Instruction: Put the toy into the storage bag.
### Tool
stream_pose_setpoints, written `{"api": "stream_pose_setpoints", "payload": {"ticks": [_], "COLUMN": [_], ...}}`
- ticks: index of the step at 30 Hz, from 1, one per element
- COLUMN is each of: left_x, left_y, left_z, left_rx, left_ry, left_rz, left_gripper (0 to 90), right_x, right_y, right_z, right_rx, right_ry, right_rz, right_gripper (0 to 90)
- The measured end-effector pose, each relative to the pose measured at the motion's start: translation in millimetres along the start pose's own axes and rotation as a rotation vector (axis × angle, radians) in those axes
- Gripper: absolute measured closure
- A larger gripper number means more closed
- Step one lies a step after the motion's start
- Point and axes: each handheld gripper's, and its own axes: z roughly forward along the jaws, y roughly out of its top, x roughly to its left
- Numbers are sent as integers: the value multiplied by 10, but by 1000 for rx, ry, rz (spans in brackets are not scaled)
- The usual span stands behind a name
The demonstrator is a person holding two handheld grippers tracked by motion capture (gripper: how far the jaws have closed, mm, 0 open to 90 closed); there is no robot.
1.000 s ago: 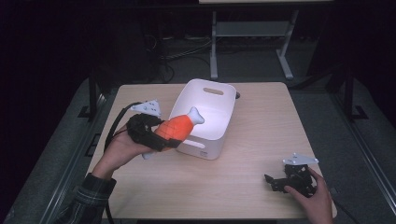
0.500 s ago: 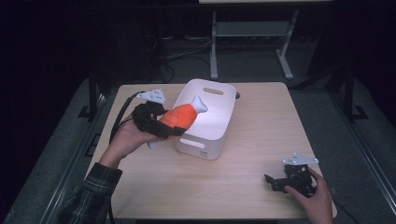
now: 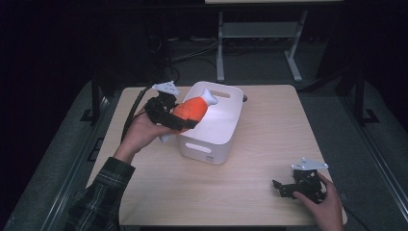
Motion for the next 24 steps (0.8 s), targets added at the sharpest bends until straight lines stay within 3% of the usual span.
{"api": "stream_pose_setpoints", "payload": {"ticks": [18, 24], "left_x": [237, 304], "left_y": [226, 243], "left_z": [212, 310], "left_rx": [4, 3], "left_ry": [111, 142], "left_rz": [-90, -137], "left_gripper": [263, 263], "right_x": [1, 2], "right_y": [0, 1], "right_z": [-1, -1], "right_rx": [0, -1], "right_ry": [1, 2], "right_rz": [1, 3], "right_gripper": [9, 9]}}
